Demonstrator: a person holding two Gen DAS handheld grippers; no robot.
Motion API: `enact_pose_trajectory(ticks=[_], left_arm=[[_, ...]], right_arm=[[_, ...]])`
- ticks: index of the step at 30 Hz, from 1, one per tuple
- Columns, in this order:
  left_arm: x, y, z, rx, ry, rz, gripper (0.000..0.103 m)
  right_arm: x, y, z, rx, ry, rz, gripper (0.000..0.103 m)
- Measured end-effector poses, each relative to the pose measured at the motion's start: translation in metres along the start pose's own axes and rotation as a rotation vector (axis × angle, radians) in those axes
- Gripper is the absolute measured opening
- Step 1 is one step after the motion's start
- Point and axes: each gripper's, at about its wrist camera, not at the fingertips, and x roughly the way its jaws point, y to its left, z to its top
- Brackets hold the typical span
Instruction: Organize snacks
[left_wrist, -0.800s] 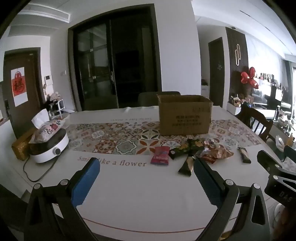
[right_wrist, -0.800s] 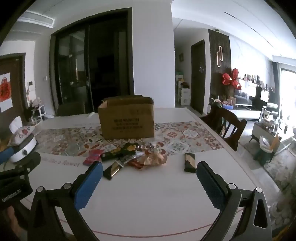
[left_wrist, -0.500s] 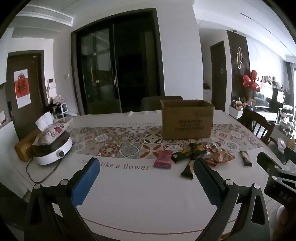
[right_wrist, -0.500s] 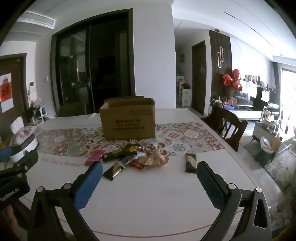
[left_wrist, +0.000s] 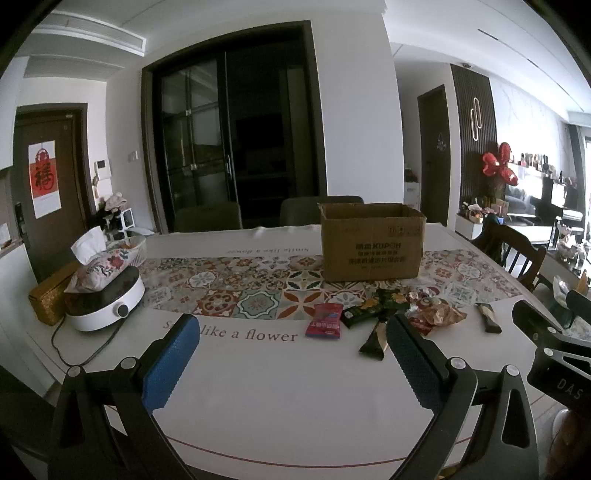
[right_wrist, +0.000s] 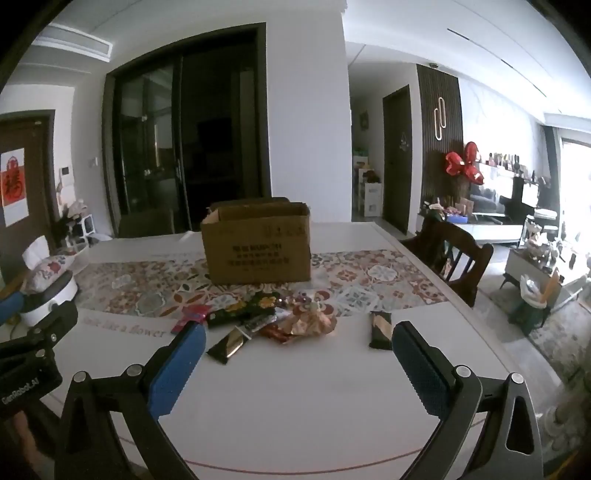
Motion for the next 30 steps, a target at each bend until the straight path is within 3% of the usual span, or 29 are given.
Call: enact_pose_trajectory(ticks=[30], left_arm=[[-0.0004,0.0014,-0.0005,-0.001,-0.001,-0.004,0.103]], right_arm=[[-0.0037,0.0018,0.0011,-0.004,-0.01,-0.001,0.102]])
